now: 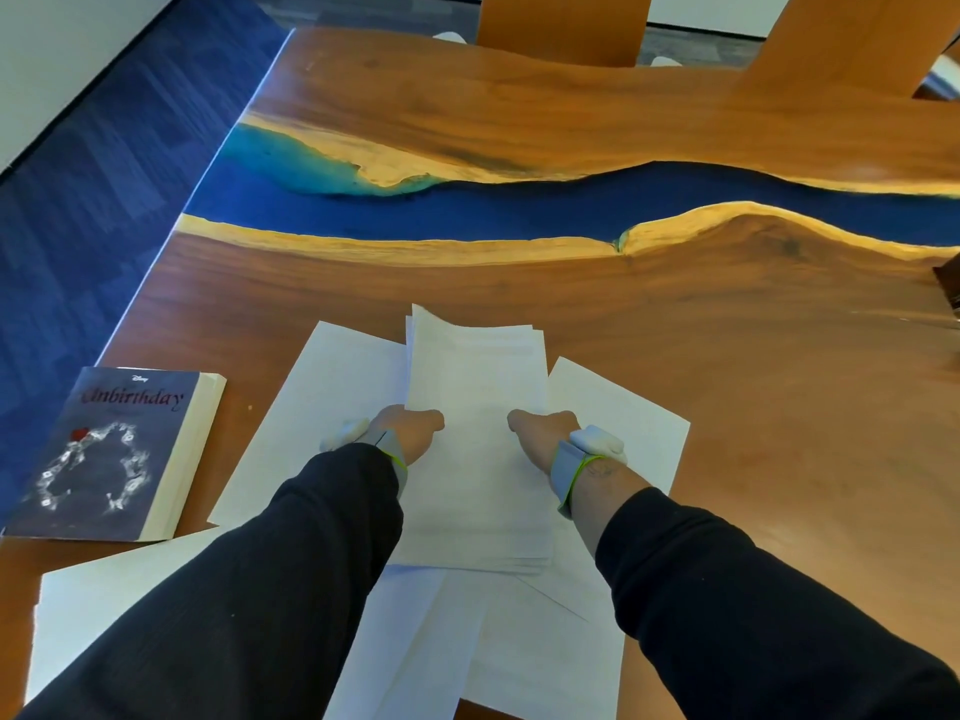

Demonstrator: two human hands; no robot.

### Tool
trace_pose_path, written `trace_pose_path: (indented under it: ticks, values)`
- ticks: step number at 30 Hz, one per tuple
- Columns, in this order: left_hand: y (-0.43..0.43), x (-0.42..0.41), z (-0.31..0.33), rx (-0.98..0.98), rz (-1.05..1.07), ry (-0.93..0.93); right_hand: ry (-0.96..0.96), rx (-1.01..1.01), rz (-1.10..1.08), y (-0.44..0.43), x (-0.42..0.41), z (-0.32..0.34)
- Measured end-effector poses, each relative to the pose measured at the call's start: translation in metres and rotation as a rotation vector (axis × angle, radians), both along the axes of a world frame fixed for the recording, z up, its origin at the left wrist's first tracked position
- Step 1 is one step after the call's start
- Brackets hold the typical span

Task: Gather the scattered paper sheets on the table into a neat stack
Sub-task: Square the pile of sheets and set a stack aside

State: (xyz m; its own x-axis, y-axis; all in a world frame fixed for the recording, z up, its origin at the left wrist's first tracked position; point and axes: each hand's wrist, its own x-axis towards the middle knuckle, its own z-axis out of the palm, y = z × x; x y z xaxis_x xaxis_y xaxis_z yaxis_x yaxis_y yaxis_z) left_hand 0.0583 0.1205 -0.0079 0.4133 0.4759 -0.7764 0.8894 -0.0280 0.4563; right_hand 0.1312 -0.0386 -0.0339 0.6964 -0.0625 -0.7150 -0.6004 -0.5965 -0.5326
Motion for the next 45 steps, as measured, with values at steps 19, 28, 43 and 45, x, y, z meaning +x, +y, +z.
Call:
trace_pose_path:
  ticks: [19,28,43,45]
  values:
    - [0.016,-0.056,0.059,0.012,0.039,-0.547,-0.357,0.327,0.045,-0.025,-0.014,0.065]
    - [-0.031,-0.101,0.094,0.261,0.287,-0.852,-0.739,0.554,0.107,-0.028,-0.06,0.108]
    - [-0.029,-0.12,0.06,0.307,0.204,-0.721,-0.592,0.407,0.159,-0.036,-0.087,0.084]
    - [-0.029,-0.118,0.057,0.303,0.182,-0.64,-0.559,0.36,0.182,-0.035,-0.087,0.08]
